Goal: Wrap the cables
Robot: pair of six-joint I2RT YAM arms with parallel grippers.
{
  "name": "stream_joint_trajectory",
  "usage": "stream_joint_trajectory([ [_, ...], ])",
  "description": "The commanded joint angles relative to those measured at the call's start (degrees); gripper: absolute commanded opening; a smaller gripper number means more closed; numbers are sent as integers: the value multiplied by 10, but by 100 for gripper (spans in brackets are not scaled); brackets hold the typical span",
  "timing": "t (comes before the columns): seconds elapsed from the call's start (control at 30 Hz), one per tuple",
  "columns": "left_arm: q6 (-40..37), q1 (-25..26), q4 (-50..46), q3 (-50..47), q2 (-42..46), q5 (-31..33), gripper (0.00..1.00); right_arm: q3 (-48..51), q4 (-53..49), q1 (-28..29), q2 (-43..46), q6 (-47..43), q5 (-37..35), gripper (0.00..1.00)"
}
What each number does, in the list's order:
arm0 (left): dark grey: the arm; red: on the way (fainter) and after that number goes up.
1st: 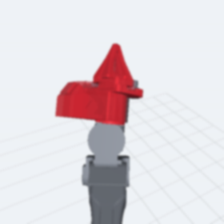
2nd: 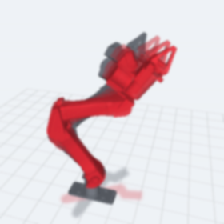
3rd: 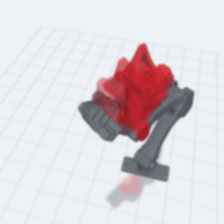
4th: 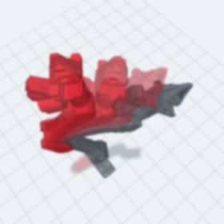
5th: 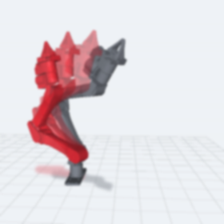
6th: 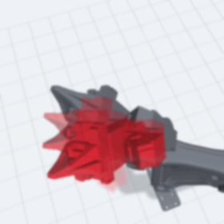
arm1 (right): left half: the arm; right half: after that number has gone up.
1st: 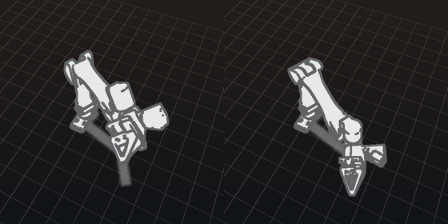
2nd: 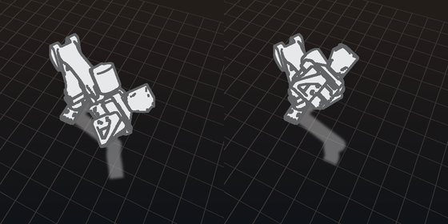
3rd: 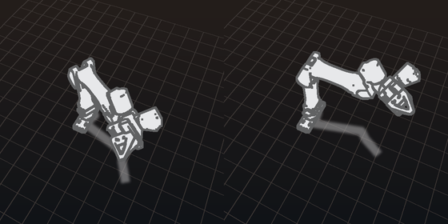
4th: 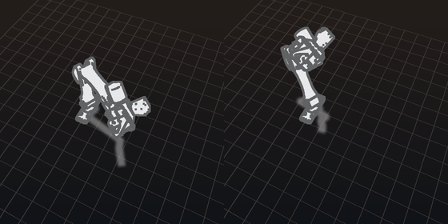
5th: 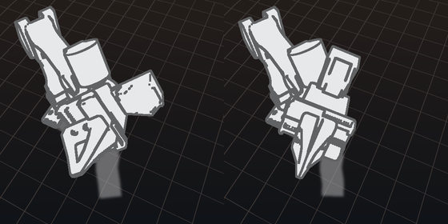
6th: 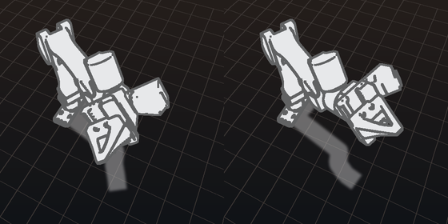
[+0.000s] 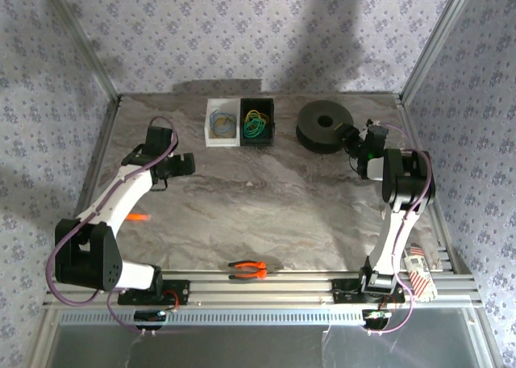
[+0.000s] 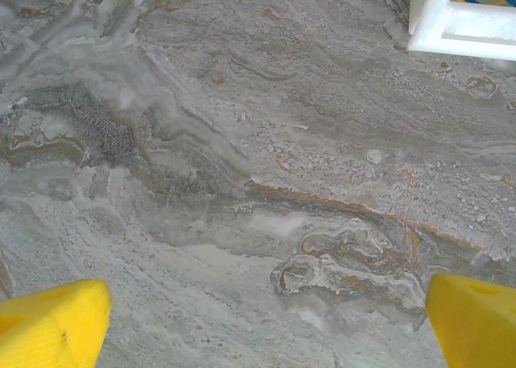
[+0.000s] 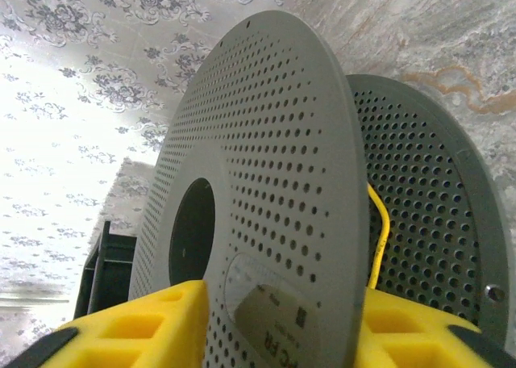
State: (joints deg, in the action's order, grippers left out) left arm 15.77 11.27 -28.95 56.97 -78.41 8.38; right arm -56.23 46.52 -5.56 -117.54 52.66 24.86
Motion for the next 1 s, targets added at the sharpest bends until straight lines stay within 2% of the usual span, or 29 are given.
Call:
stream_joint_trajectory([
  [0.0,0,3,-8,1,20,-4,100,-19,11,7,-12,17,-12,32],
  [0.1,0,3,-10,0,23,-3,100,-19,-2,9,-6,18,-11,20],
  [0.33,1,3,-9,-1,29,-6,100,33,-14,19,60,8,-19,0],
  [0.53,1,3,-5,-4,31,-6,100,97,-69,40,187,-30,-41,0],
  [0.8,2,5,-11,-1,35,-5,100,128,-240,91,399,-101,-45,0],
  [0.97,3,11,-10,-6,42,-8,100,135,-329,130,498,-127,-32,0],
])
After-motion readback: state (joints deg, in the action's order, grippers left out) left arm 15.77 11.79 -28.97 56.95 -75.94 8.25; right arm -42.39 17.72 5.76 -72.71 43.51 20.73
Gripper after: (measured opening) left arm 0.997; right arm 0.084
